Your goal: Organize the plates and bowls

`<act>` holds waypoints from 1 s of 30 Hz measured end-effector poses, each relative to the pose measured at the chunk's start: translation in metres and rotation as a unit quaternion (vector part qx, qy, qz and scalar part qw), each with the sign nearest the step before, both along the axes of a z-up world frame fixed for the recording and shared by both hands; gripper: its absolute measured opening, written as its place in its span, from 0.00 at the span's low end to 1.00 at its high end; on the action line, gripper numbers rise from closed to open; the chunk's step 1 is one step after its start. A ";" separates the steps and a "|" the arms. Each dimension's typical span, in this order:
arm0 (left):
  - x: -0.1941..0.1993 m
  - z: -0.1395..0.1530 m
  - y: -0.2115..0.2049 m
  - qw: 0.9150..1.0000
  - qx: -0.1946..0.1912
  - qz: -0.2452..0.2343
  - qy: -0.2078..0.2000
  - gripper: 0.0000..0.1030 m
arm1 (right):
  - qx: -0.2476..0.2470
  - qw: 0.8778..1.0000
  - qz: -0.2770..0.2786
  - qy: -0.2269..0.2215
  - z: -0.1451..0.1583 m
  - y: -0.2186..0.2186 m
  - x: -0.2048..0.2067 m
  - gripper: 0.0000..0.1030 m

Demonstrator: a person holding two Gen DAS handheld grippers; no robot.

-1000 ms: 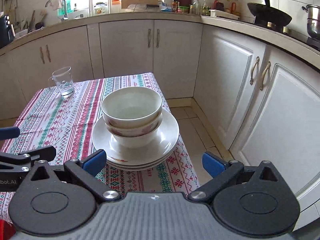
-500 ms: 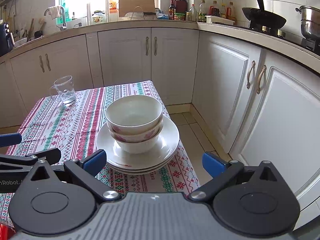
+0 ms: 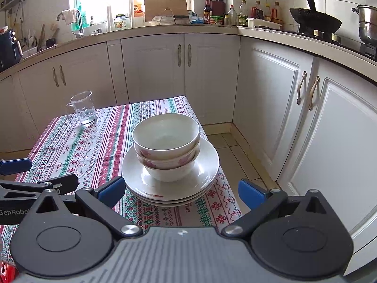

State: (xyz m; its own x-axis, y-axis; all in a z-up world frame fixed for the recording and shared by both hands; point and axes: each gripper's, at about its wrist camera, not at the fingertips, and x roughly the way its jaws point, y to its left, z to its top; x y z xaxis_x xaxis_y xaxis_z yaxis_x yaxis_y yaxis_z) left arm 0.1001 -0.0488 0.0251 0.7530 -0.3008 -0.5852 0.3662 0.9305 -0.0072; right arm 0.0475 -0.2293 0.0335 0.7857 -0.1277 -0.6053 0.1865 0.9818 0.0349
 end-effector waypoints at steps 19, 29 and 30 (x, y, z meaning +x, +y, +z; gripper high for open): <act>0.001 0.000 0.002 1.000 -0.004 0.006 0.002 0.97 | 0.002 1.000 0.006 -0.003 0.000 0.001 0.000 1.00; 0.000 0.000 0.001 1.000 -0.003 0.007 0.001 0.97 | 0.004 1.000 0.007 -0.003 0.000 0.002 0.000 1.00; 0.001 0.000 0.001 1.000 -0.004 0.007 0.002 0.97 | 0.004 1.000 0.007 -0.003 -0.001 0.001 0.000 1.00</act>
